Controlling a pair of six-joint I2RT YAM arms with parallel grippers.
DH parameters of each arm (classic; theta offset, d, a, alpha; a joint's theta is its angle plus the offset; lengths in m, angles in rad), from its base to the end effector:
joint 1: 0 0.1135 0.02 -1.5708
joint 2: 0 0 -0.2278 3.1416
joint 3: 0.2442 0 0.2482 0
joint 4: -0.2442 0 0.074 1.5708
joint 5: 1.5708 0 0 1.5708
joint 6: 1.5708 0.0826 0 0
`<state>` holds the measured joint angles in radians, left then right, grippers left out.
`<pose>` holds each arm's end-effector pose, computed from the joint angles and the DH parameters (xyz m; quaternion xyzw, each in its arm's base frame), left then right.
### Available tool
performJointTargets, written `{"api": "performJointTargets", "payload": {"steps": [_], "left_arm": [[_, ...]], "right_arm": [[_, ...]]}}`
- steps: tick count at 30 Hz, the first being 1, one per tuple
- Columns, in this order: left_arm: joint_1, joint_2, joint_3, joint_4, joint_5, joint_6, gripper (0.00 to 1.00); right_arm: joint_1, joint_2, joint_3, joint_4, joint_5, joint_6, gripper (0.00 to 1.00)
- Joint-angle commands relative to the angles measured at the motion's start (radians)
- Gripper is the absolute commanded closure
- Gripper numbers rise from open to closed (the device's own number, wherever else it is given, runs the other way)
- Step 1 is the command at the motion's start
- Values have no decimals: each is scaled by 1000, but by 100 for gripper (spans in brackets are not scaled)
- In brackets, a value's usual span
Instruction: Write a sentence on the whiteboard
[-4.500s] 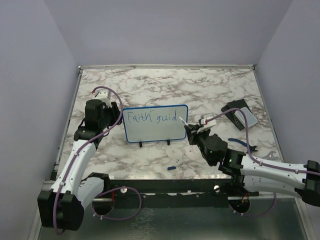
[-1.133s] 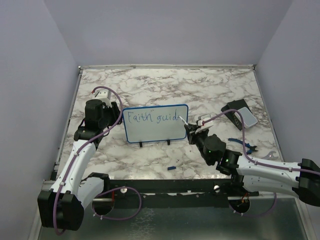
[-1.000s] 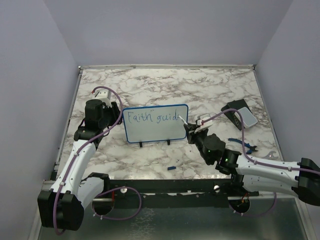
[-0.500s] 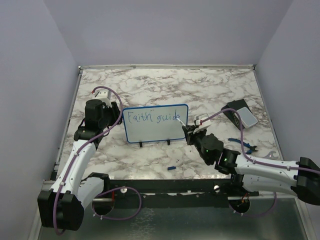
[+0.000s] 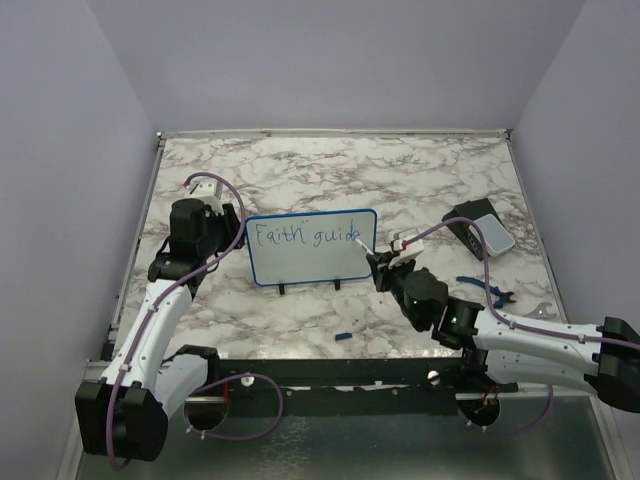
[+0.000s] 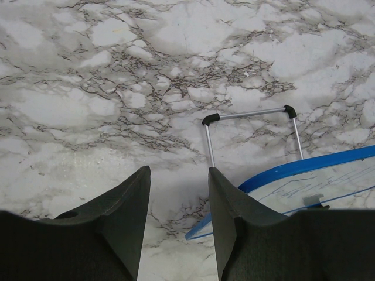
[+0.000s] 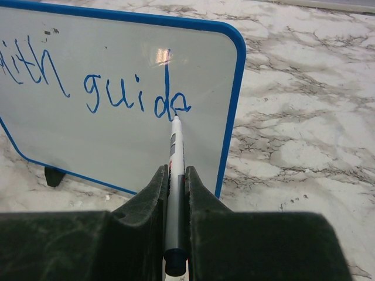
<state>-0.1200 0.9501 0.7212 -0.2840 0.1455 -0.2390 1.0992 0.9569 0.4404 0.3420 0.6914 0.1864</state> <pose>0.2680 -0.0444 0.2262 -0.0146 0.8617 -0.1516 0.4840 0.1666 0.2107 0.2091 -0.1221 0.7429 0.1548 0.6397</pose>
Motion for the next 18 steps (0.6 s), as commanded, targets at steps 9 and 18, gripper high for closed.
{"api": "performJointTargets", "payload": {"steps": [9, 18], "left_arm": [[-6, -8, -17, 21, 32, -7, 54], [-6, -8, -17, 20, 32, -6, 54]], "right_arm": [[-4, -38, -1, -58, 73, 13, 99], [-4, -150, -31, -36, -20, -20, 99]]}}
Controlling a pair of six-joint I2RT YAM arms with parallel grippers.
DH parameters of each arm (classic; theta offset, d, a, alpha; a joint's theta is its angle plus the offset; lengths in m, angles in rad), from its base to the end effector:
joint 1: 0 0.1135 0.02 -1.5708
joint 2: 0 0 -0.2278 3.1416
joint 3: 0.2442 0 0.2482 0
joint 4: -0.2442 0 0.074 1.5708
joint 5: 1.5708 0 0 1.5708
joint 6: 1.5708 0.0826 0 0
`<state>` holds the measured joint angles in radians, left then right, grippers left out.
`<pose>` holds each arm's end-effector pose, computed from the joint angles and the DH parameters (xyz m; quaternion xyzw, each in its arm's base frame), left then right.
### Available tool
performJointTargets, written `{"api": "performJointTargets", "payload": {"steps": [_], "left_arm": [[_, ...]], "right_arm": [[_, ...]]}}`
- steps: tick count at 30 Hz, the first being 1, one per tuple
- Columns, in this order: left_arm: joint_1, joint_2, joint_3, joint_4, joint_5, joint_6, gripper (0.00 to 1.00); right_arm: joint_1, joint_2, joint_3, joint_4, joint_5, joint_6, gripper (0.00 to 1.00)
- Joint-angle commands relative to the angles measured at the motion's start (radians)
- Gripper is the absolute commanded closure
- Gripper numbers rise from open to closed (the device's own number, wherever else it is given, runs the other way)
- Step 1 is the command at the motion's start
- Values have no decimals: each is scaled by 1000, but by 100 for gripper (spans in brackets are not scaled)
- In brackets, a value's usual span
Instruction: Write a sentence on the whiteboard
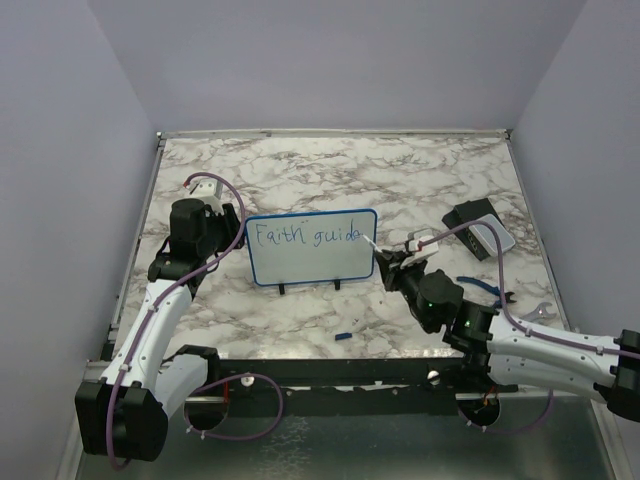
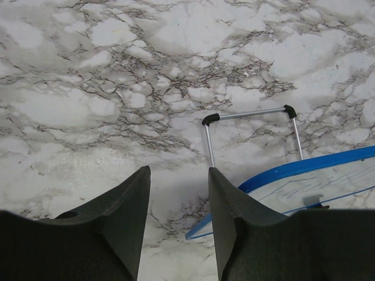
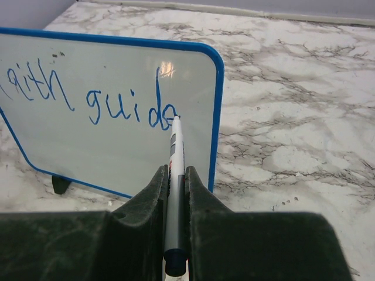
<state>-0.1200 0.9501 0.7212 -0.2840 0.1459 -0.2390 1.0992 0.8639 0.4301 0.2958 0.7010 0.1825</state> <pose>0.2680 -0.0444 0.2262 -0.0145 0.8617 -0.1518 0.4840 0.1618 0.1999 0.2211 -0.1112 0.7350 0.1612 0.6492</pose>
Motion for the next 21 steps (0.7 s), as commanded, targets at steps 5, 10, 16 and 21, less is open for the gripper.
{"api": "performJointTargets", "payload": {"steps": [5, 10, 16, 21], "left_arm": [[-4, -8, -16, 21, 31, -7, 54], [-6, -7, -15, 20, 32, -6, 54], [-5, -5, -16, 22, 33, -6, 54], [-5, -5, -16, 23, 35, -7, 54]], "right_arm": [[-4, -47, 1, -12, 30, -8, 99], [-4, -23, 6, -1, 57, -5, 99], [-3, -16, -1, 12, 83, -10, 100], [-4, -3, -4, 26, 99, -17, 100]]}}
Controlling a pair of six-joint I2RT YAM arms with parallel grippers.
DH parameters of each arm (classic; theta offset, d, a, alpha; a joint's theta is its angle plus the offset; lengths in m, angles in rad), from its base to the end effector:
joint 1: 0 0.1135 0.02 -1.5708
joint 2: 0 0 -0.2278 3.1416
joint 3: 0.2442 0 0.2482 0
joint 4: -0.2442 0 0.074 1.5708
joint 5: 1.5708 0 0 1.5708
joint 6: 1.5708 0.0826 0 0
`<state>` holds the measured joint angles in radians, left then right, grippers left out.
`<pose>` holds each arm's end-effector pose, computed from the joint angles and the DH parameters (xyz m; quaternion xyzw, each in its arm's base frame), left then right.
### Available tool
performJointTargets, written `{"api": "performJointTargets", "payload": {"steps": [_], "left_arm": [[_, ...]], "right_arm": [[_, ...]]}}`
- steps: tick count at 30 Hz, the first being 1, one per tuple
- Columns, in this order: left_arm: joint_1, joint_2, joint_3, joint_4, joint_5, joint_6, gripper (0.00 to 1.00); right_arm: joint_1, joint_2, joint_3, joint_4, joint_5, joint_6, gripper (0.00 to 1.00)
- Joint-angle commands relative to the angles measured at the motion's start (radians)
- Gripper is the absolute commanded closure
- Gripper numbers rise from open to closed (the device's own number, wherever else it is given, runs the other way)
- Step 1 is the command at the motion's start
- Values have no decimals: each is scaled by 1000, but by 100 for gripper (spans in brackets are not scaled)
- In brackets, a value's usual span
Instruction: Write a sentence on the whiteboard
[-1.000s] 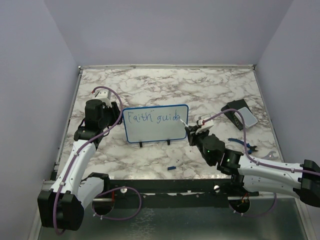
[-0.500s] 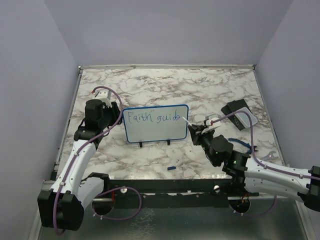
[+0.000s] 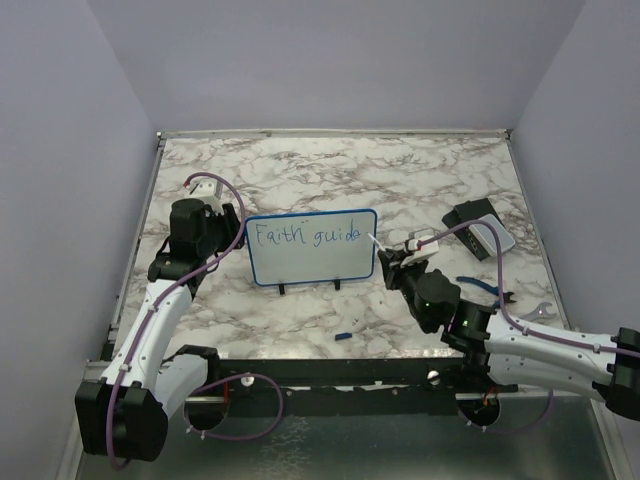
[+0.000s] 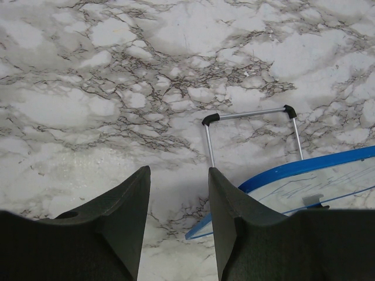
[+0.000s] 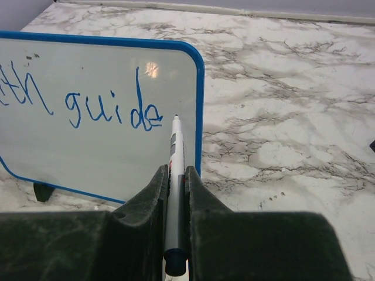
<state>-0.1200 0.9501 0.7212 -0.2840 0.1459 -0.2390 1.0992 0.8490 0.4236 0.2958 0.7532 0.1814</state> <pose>0.2680 -0.0444 0.2262 -0.0145 0.8617 -0.1518 0.4840 0.1624 0.1941 0.2224 -0.0920 0.7340 0.1450 0.6571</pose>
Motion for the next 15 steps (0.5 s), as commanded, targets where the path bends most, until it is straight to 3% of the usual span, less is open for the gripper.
{"api": "performJointTargets", "payload": {"steps": [1, 15], "left_arm": [[-5, -6, -16, 22, 35, -7, 54], [-6, -5, -17, 24, 40, -6, 54]], "right_arm": [[-4, 14, 3, 30, 48, -18, 99], [-5, 73, 18, 86, 38, -59, 99]]}}
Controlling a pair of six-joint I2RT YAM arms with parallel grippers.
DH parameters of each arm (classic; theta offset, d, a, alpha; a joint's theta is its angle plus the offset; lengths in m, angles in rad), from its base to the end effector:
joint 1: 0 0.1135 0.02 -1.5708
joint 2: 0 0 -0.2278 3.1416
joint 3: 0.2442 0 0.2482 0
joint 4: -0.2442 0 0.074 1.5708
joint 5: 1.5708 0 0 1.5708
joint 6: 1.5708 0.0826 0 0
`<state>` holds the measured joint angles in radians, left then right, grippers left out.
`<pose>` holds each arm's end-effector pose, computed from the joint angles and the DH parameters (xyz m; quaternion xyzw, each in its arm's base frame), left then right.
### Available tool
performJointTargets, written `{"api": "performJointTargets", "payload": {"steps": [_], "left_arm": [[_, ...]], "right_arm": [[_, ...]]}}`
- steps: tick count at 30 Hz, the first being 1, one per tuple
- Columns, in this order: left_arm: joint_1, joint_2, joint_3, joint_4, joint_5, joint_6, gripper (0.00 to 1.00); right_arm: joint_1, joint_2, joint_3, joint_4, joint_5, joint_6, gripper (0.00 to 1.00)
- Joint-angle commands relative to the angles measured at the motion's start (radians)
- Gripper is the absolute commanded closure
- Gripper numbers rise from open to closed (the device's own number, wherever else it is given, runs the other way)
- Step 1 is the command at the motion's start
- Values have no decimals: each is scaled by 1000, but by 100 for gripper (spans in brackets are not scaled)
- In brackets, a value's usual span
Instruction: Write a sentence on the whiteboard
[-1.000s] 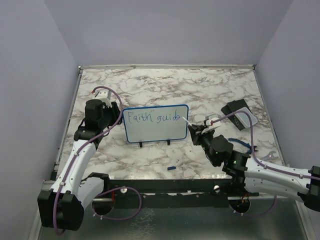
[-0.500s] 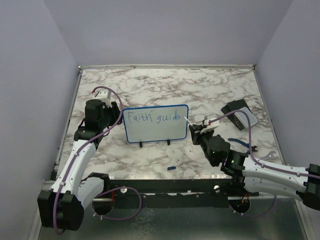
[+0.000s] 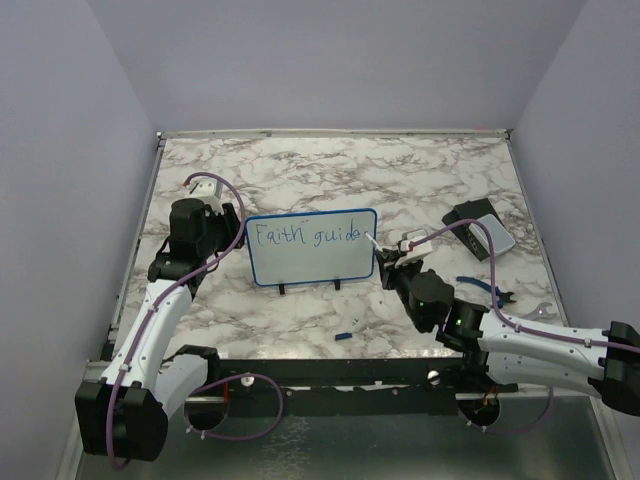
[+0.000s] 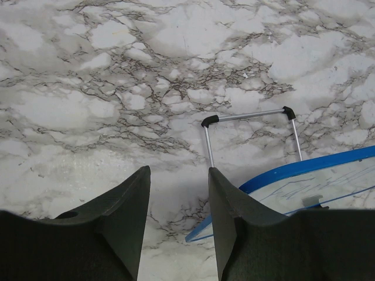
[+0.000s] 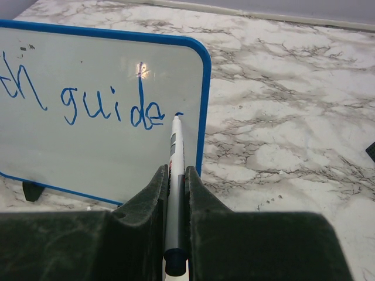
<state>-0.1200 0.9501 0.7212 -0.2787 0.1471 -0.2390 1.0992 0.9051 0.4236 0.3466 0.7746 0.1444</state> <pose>0.2684 -0.0446 0.2269 -0.0139 0.8604 -0.1526 0.4861 0.1661 0.1986 0.2164 -0.0997 0.7336 0.1236 0.6608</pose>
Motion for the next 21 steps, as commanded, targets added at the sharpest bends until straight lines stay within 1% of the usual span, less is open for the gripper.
{"api": "performJointTargets", "payload": {"steps": [1, 10, 21], "left_arm": [[-5, -5, -17, 18, 39, -6, 54], [-5, -8, -17, 18, 40, -7, 54], [-5, -7, -15, 18, 40, -6, 54]], "right_arm": [[-5, 19, 19, 34, 15, -22, 99], [-5, 23, 14, -17, 5, 31, 99], [-5, 13, 18, -85, 45, 68, 99]]}}
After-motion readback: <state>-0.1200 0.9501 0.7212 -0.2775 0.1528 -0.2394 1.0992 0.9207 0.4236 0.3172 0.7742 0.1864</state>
